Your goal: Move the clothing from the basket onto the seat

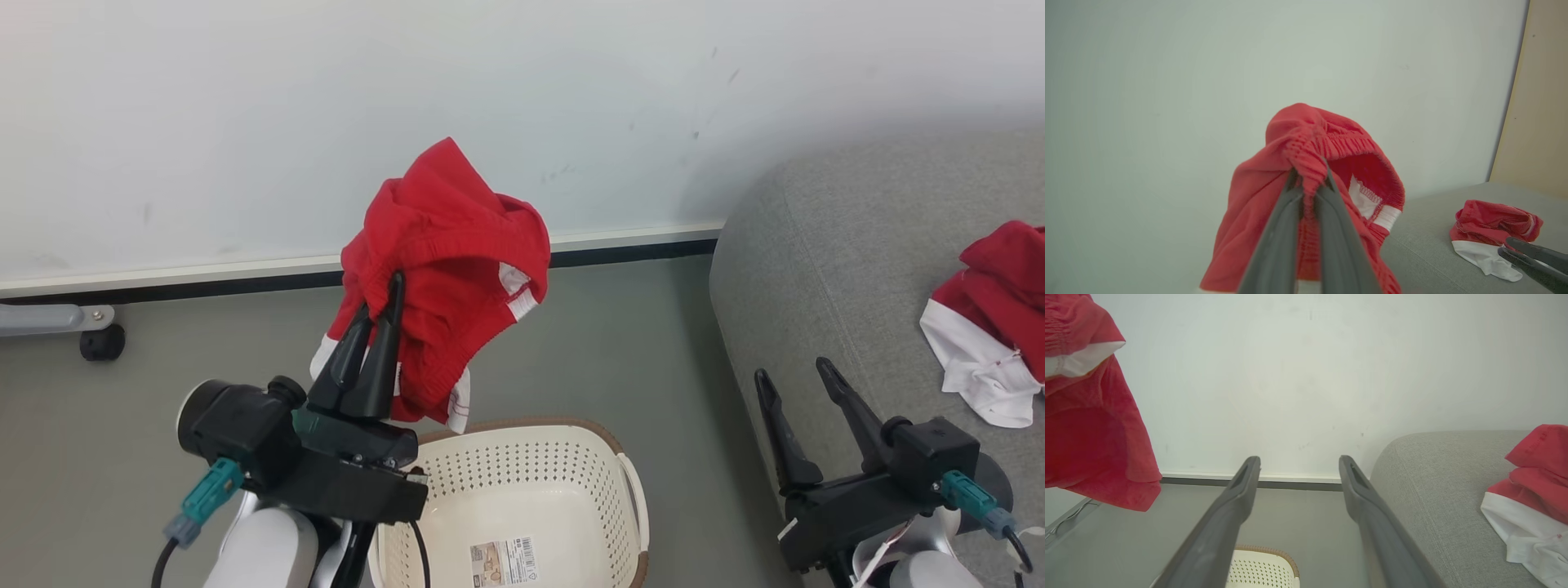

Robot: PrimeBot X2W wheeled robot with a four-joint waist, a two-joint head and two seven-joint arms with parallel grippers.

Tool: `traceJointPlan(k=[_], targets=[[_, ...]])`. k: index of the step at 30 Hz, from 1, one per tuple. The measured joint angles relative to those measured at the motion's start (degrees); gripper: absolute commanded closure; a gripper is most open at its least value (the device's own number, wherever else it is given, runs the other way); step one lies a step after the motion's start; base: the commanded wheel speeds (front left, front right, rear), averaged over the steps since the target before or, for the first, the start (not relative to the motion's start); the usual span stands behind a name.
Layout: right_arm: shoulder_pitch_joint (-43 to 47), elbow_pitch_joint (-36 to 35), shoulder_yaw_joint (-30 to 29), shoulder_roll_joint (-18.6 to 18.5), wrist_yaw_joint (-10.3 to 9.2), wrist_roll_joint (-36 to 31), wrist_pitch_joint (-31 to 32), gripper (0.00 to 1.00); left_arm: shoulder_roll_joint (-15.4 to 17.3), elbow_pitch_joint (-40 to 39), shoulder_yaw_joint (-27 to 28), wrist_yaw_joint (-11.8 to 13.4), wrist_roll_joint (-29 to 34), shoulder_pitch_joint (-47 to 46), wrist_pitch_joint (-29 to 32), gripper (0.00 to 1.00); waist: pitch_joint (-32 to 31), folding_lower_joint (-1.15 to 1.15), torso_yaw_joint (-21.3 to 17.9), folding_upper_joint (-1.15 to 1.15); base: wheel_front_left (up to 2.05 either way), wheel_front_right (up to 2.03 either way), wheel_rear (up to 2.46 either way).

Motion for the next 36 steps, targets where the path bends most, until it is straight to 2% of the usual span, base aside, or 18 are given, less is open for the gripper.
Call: traceJointPlan(k=[16, 23, 28, 36], targets=[[0.55, -1.80, 2.13, 0.42, 0.10, 0.86, 2.03, 0.00, 0.66, -5.78, -1.78, 1.26, 0.38, 3.81, 4.86, 1.00, -0.08, 0.00, -0.27, 0.00, 0.00, 0.00, 0.00], [-0.08, -2.33, 3.24, 0.75, 0.71, 0.85, 2.49, 0.00, 0.78, -6.88, -1.78, 1.58, 0.37, 3.88, 6.16, 1.00, -0.10, 0.00, -0.11, 0.00, 0.00, 0.00, 0.00], [-2.46, -3.32, 5.88, 1.98, 2.22, 0.67, 3.04, 0.00, 0.90, -7.75, -1.86, 2.07, 0.37, 4.67, 7.14, 1.00, 0.14, 0.00, -0.13, 0.00, 0.00, 0.00, 0.00], [-6.99, -3.90, 11.87, 5.82, 5.79, 0.27, 4.03, 0.00, 0.87, -7.80, -2.27, 2.07, 0.34, 4.66, 8.36, 1.00, 0.56, 0.00, 0.10, 0.00, 0.00, 0.00, 0.00]])
